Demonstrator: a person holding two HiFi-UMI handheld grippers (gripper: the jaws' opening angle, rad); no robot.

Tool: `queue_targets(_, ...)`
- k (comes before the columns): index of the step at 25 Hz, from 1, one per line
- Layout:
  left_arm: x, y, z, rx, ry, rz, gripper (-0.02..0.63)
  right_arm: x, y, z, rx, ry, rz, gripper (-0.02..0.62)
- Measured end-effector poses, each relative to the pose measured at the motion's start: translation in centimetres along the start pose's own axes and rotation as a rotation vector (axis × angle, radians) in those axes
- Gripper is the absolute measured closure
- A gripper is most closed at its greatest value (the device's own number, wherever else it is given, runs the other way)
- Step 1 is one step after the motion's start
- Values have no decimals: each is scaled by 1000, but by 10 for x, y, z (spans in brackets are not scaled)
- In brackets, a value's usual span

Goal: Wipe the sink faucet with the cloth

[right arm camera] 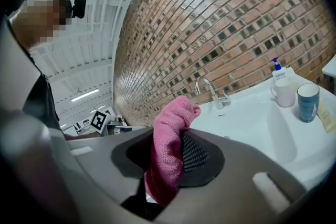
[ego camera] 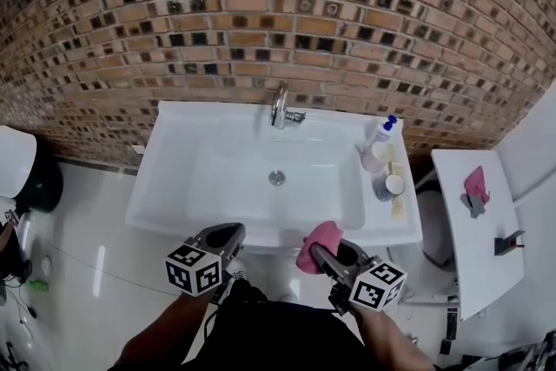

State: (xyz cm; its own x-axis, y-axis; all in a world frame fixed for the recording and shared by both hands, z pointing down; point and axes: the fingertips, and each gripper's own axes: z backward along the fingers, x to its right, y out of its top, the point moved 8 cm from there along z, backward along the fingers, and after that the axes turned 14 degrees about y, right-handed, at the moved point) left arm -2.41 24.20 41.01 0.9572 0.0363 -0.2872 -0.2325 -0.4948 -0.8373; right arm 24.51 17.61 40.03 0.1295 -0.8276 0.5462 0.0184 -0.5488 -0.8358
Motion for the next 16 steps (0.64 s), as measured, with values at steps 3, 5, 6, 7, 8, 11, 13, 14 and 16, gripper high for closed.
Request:
queue_targets(3,0,1,1,0,3,-9,600,0,0,0,-2,2,5,479)
queue_targets(5,0,1,1,-3,2,-13,600,-1,-1,1,-1,3,7,479)
queue_targets(6,0,0,1,-5,1,-14,600,-1,-2,0,-1,3,7,479)
queue_targets(7,0,0,1,-6,0,-16,600,-2,-2,0,-2,2,8,479)
queue_targets(8,-1,-1,1,-6,-1,-18,600,-3,-3,-1,-4,2,11,479)
queue_targets(11,-1,0,0,-7,-3,-24,600,-5,-2,-4,-10,-2,28,479)
queue_targets(13,0,1,1,-7,-3,-28,600,-7,-2,-4,-11,0,33,479)
queue_targets(14,1,1,2,-7,-2,-30,600,-7,-2,-4,-11,1,34,479)
queue_targets(16,2,1,4,-7,1,-34,600,-8,-3,-4,-12,4,34,479)
